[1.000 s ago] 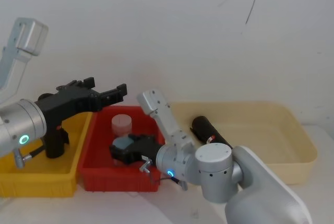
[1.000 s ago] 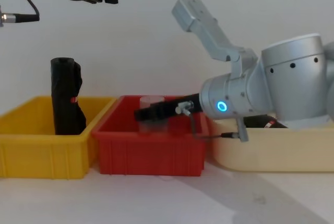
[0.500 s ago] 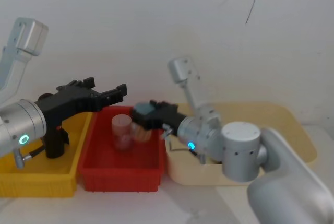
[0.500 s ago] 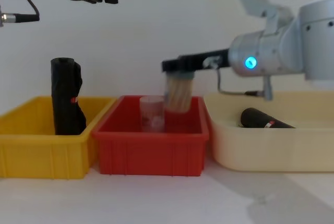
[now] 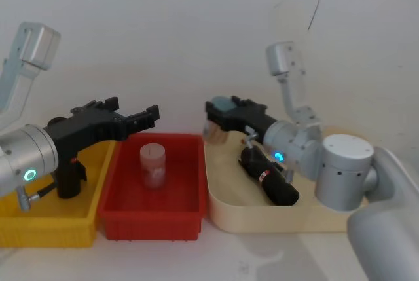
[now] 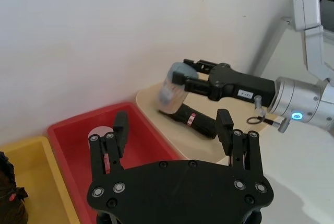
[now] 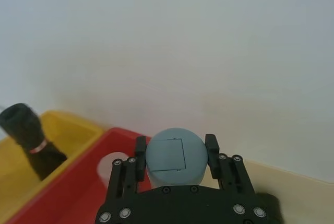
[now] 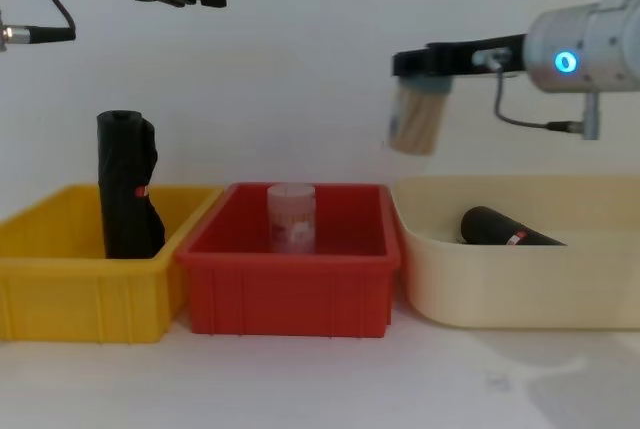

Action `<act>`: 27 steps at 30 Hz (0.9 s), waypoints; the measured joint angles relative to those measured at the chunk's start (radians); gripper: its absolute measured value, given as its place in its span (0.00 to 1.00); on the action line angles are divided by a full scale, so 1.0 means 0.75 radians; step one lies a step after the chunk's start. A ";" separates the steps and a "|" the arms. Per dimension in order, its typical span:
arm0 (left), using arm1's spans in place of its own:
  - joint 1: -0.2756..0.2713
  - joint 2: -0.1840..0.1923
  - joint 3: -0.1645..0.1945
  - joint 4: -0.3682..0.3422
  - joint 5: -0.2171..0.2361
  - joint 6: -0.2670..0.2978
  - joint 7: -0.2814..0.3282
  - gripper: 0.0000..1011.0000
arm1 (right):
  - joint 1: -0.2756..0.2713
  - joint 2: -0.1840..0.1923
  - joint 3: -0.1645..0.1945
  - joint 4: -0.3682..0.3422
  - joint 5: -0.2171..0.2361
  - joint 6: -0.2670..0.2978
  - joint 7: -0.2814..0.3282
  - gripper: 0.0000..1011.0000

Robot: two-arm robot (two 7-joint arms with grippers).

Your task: Pick up the garbage bag with the one hand and transfer it to the other hand.

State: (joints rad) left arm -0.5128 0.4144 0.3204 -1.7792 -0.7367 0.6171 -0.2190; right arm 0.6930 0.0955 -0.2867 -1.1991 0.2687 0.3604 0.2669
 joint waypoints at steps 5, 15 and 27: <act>0.000 0.000 0.000 0.000 0.000 0.000 0.000 0.99 | -0.014 0.018 0.031 -0.002 0.013 -0.014 -0.020 0.78; 0.000 0.000 0.000 0.000 0.000 0.000 0.000 0.99 | -0.088 0.046 0.067 -0.030 0.029 -0.158 -0.034 0.99; 0.000 0.000 0.000 0.000 0.000 0.000 0.000 0.99 | -0.321 0.068 0.070 -0.216 0.092 -0.353 0.037 0.99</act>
State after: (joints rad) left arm -0.5128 0.4144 0.3204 -1.7792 -0.7367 0.6171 -0.2190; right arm 0.4521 0.1462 -0.2340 -1.3609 0.3380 0.0952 0.2947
